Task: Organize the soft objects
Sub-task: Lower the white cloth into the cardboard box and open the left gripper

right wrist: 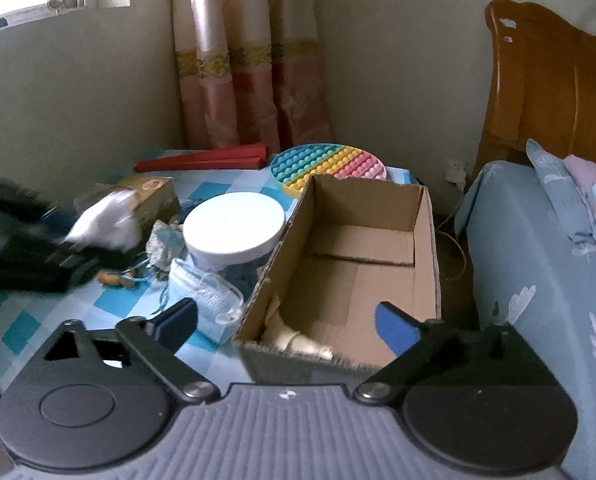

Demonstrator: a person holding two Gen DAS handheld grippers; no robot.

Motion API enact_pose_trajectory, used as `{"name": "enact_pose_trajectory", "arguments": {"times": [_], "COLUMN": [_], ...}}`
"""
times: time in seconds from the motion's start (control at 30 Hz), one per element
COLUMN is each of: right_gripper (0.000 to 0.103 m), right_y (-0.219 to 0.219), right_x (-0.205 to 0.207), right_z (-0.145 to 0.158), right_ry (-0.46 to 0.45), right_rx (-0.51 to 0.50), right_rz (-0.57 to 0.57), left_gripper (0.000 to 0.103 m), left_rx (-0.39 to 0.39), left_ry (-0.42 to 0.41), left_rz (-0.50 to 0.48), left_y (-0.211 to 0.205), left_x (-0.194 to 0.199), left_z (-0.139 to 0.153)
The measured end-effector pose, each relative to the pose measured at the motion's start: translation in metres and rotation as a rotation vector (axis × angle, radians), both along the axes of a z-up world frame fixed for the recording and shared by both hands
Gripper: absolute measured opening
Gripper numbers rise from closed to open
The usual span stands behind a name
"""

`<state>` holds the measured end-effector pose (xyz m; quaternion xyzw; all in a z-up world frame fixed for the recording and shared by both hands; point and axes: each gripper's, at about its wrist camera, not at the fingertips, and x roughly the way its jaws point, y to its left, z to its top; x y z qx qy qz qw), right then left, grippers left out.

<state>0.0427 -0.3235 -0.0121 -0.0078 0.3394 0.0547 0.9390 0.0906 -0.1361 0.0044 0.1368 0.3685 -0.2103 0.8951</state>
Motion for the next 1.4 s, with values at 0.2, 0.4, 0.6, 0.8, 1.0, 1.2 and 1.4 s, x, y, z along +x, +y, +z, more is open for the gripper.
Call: {"name": "enact_pose_trajectory", "arguments": {"times": [0.2,0.4,0.6,0.8,1.0,1.2,1.4], "right_gripper": [0.103,0.103,0.103,0.103,0.103,0.103,0.103], "right_y": [0.005,0.011,0.011,0.014,0.023,0.036,0.05], "right_x": [-0.021,-0.034,-0.041,-0.043,-0.044,-0.047,-0.047], "right_z": [-0.003,-0.007,-0.004,-0.001,0.0,0.001,-0.006], "right_ry": [-0.008,-0.012,-0.013,-0.012,-0.004,-0.004,0.014], "right_rx": [-0.005,-0.074,-0.051,-0.043,-0.028,-0.021,-0.005], "right_rz": [-0.042,-0.034,-0.034,-0.028,-0.018,-0.003,0.021], "left_gripper": [0.039,0.041,0.093,0.098,0.099,0.1,0.101], "left_rx": [-0.046,-0.047,-0.076,-0.076,-0.096,-0.082,-0.056], "left_ry": [-0.006,0.039,0.077,-0.001,-0.022,-0.037,-0.072], "left_rz": [-0.166,-0.336,-0.335,-0.305,-0.246,-0.124,0.032], "left_y": [-0.052,-0.11,-0.142,-0.125,-0.095,-0.052,-0.001], "left_x": [0.025,0.044,0.06,0.049,0.042,0.026,-0.001], "left_z": [0.021,0.019,0.009,0.019,0.031,0.037,0.029]}}
